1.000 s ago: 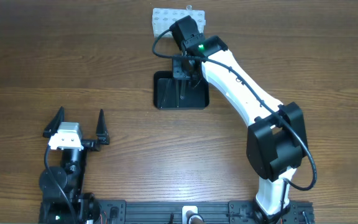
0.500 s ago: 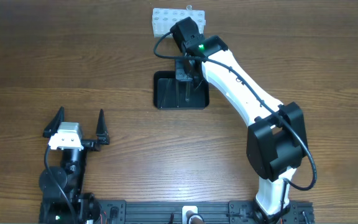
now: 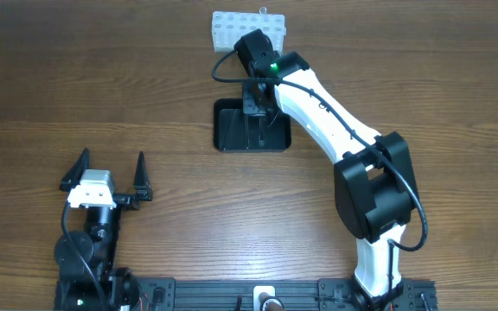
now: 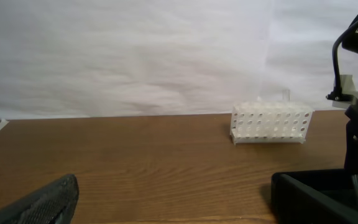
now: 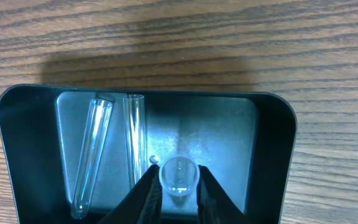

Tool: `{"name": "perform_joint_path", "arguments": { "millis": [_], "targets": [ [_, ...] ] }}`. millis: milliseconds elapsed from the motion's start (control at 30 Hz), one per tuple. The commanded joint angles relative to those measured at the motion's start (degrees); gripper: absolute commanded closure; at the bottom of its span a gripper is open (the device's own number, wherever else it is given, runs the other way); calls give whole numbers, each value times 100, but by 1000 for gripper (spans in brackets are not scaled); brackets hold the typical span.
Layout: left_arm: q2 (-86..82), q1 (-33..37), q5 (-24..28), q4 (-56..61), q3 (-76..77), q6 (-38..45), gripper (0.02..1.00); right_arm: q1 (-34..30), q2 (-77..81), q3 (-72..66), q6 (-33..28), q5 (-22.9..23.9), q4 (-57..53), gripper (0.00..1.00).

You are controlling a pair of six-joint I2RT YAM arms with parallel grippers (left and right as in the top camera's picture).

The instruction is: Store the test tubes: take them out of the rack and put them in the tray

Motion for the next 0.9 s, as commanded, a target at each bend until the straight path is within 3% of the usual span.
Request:
{"name": "perform_joint_path", "arguments": {
  "millis": [33, 367, 600, 667, 833, 900],
  "targets": [
    [-55, 33, 59, 13, -33, 79, 18, 33, 52, -11, -4, 96, 44, 783],
    [-55, 33, 59, 13, -33, 79, 18, 37, 251, -4, -7, 96, 179, 787],
    [-55, 33, 59, 13, -33, 79, 18, -17, -271, 221, -396, 170, 219, 684],
    [-55, 33, 59, 13, -33, 79, 18, -28, -501, 302, -560, 444, 278, 608],
    [-55, 33, 59, 13, -33, 79, 18, -125, -859, 354, -933, 1731, 1233, 443],
    [-55, 33, 59, 13, -33, 79, 18, -229, -811, 354, -1178, 1840, 1810, 400]
  ]
}}
